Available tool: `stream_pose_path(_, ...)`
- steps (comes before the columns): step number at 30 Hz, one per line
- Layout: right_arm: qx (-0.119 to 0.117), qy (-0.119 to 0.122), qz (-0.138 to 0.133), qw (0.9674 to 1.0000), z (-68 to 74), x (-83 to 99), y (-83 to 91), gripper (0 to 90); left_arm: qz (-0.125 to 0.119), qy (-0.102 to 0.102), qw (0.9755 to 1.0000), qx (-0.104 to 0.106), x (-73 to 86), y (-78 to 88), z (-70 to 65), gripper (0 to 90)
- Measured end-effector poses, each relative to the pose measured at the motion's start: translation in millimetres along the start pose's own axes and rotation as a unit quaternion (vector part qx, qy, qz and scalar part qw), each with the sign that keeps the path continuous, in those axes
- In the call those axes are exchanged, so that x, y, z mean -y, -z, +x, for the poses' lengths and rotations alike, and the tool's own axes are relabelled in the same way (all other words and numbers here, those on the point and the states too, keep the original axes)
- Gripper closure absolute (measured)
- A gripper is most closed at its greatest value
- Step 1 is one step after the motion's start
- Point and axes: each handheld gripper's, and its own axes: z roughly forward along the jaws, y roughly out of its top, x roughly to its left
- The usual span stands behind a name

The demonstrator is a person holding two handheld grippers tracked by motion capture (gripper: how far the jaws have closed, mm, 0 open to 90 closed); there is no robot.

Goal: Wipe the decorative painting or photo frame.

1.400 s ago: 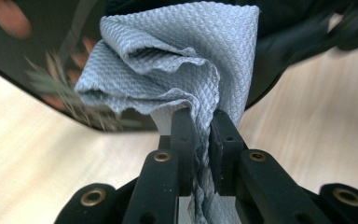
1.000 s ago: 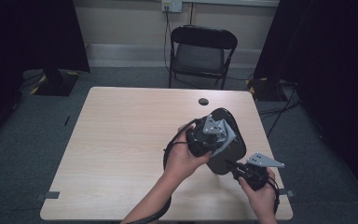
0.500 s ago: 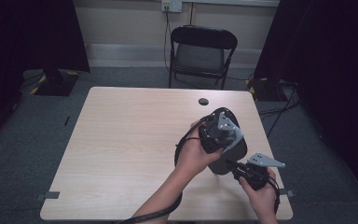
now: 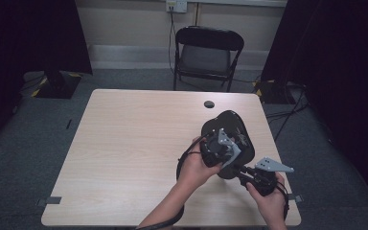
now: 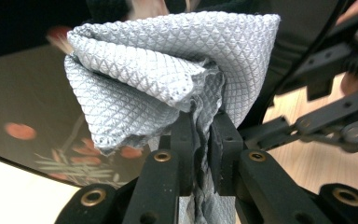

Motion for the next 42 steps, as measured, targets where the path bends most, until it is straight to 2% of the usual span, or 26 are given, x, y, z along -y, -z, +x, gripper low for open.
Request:
stream_pose_path(8,-0.001,0.007,0.004,1.0000,0.6,-0.5,3.8,65.3,0.016,0.011,0.9998,0.006,17.9,-18.0,-0.8,82.1)
stream_pose_path(15,-0.002,0.008,0.005,1.0000,-0.2,-0.7,7.0,65.2,0.034,0.024,0.9991,0.011,36.1,-32.1,1.2,82.1)
stream_pose_path(24,-0.005,0.007,0.003,1.0000,-0.4,-1.4,9.2,65.5,0.067,0.034,0.9970,0.018,55.7,-48.4,0.4,82.0)
stream_pose_path(28,-0.006,0.005,0.002,1.0000,-1.1,-1.5,10.2,65.3,0.082,0.030,0.9960,0.021,59.2,-50.3,0.4,82.0)
stream_pose_path(32,-0.004,0.003,0.002,1.0000,-2.0,-1.3,10.8,64.8,0.079,0.031,0.9962,0.018,59.8,-42.2,0.8,82.3)
stream_pose_path(36,-0.003,0.003,0.002,1.0000,-2.4,-1.2,10.9,63.7,0.055,0.032,0.9979,0.016,53.1,-21.6,4.1,82.5)
stream_pose_path(42,-0.004,0.002,0.005,1.0000,-1.7,-0.1,8.4,61.3,0.012,0.016,0.9998,0.005,31.7,16.7,6.2,82.8)
